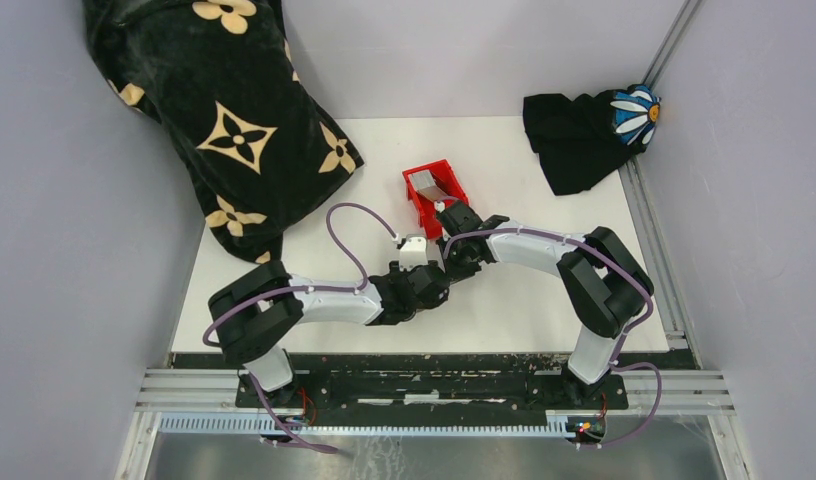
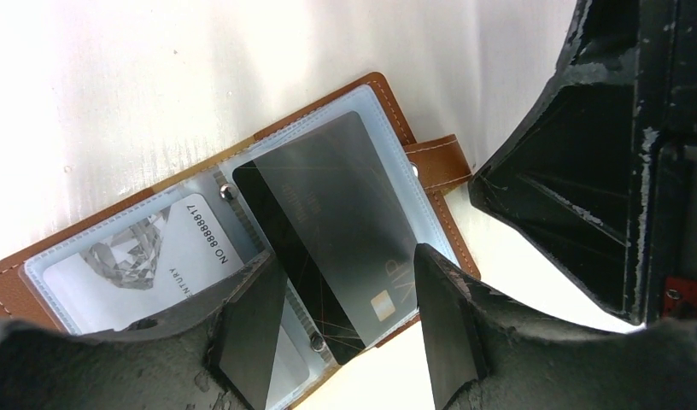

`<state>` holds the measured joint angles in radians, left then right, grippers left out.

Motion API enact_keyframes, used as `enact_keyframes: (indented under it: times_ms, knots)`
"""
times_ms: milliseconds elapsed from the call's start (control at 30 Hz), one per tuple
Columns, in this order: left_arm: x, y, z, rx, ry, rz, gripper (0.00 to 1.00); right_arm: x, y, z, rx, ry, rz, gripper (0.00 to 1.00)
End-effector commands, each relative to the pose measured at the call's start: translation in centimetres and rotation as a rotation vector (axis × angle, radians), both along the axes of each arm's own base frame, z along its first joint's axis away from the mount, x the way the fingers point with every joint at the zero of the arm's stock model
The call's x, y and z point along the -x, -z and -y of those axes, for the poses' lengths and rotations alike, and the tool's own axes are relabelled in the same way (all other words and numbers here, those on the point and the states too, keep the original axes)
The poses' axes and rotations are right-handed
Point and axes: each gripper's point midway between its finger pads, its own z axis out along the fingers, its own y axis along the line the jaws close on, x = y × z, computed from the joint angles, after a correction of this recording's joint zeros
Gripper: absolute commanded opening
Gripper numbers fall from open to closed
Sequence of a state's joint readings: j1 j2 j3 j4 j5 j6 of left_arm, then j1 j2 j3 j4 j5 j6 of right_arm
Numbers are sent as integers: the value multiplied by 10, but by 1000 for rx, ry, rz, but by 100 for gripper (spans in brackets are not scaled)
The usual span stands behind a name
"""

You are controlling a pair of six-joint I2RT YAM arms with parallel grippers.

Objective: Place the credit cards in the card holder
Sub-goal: Insert the credit card into the card holder.

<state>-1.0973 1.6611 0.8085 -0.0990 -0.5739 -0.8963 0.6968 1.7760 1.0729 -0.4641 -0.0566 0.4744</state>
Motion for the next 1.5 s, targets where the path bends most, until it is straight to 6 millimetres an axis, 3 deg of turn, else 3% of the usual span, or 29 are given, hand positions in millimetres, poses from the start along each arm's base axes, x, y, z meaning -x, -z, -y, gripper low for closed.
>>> enact_keyframes:
  times_ms: [0,400,700,1467]
  knots:
    - [20,15,-24,-93,8,-81,64,-4,-5,-7,-34,1,22,19]
    - [22,2,-25,-79,12,-76,62,-4,-6,-7,-30,-8,23,19]
    - [26,5,-20,-76,47,-104,52,-4,-8,-8,-34,-9,24,19]
    - [30,12,2,-16,95,-137,56,11,-2,-24,-50,-32,8,19]
